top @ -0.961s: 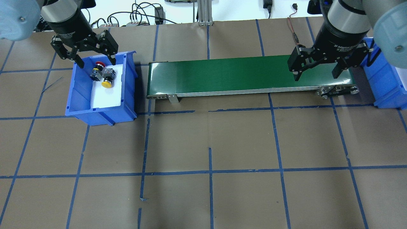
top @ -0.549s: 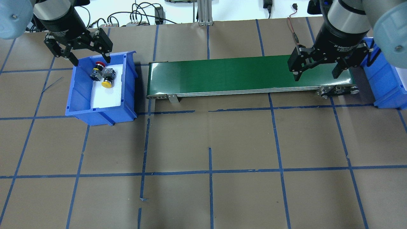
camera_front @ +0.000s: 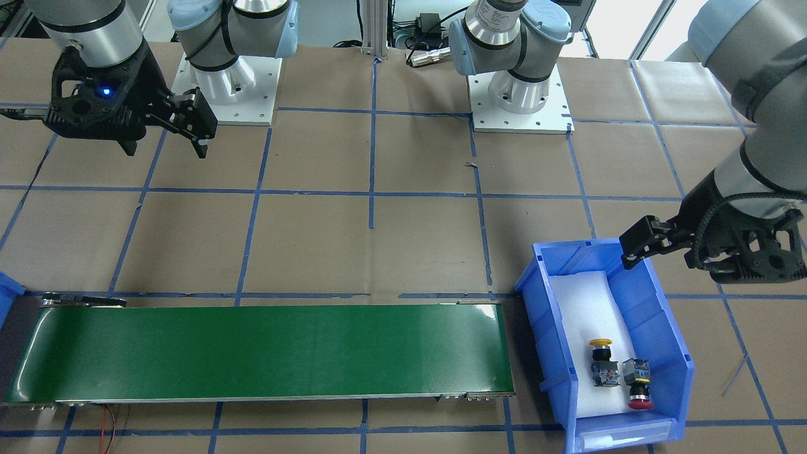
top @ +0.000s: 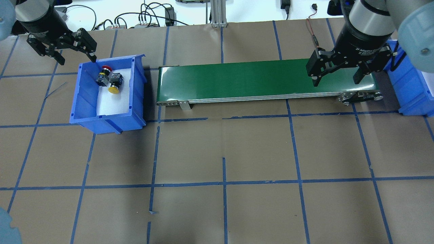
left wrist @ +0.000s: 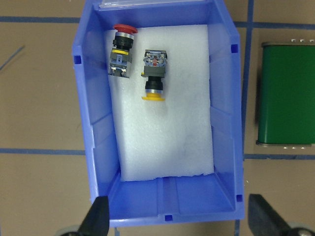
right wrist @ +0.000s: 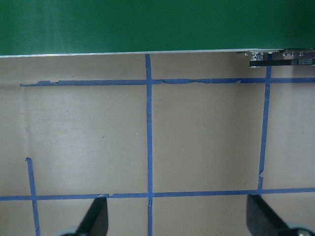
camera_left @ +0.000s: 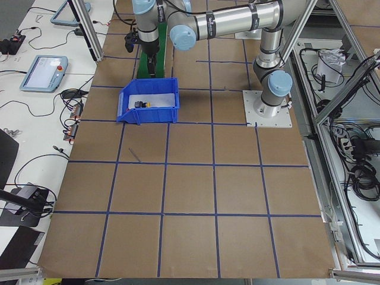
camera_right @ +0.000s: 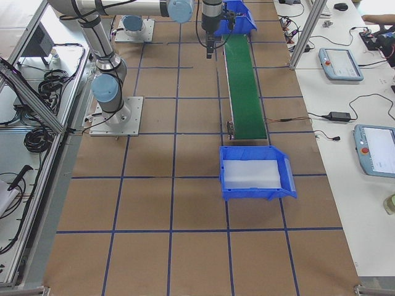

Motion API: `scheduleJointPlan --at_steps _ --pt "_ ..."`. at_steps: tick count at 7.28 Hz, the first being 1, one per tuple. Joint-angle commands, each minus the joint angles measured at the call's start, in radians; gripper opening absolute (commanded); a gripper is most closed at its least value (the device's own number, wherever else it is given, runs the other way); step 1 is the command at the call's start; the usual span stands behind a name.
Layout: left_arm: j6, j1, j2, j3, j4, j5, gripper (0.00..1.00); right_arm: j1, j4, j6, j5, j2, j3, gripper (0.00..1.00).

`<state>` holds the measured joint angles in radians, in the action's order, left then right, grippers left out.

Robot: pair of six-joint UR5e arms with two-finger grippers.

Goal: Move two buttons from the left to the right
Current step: 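Lower the left gripper into the blue bin over the yellow-capped button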

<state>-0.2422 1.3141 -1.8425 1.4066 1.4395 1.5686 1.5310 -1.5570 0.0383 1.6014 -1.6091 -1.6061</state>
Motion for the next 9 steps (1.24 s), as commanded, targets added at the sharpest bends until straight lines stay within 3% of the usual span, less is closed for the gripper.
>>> scheduleJointPlan --at_steps 1,5,9 --pt "-0.023 -0.004 -0.069 0.000 -0.121 -0.004 1.00 0.000 0.000 -0.002 0.006 0.000 0.000 1.00" --pt "-0.022 0.010 -0.266 -0.064 -0.205 -0.002 1.00 0.001 -0.002 -0.008 0.006 -0.003 0.000 1.00" --pt "-0.012 0.022 -0.337 -0.069 -0.205 -0.002 0.97 0.001 0.000 -0.011 0.008 -0.003 0.000 1.00"
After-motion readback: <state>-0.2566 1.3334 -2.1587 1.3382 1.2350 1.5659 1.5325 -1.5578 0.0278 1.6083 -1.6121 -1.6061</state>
